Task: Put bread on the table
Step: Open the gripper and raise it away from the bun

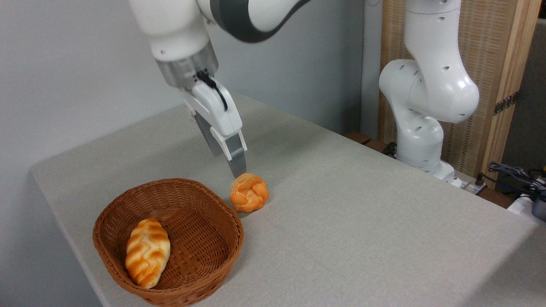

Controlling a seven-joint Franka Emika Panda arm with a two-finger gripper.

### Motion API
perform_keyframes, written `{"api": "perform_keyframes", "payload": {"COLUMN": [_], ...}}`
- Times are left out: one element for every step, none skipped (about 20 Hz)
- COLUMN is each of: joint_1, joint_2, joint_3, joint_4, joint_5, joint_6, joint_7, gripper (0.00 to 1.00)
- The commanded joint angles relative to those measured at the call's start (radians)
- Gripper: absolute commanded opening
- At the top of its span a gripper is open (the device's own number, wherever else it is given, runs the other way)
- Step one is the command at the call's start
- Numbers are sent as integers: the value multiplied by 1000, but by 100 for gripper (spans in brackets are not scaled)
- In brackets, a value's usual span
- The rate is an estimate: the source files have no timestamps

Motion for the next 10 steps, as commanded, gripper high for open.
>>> {"api": "perform_keyframes", "payload": {"joint_1": [-6, -6, -6, -6, -6, -6, -6, -6, -6, -6], "joint_2": [2, 2, 2, 2, 2, 5, 5, 5, 5, 3], "joint_3": [47, 48, 52, 59, 64, 64, 64, 65, 65, 65], "joint_4": [81, 85, 85, 85, 85, 85, 85, 85, 85, 85], "joint_5": [-9, -6, -11, -12, -11, -9, -11, -11, -11, -9], "joint_6": [28, 48, 61, 64, 65, 68, 68, 68, 68, 68], "joint_7": [11, 11, 10, 11, 11, 13, 15, 15, 16, 16], "gripper": [100, 100, 100, 100, 100, 100, 100, 100, 100, 100]}}
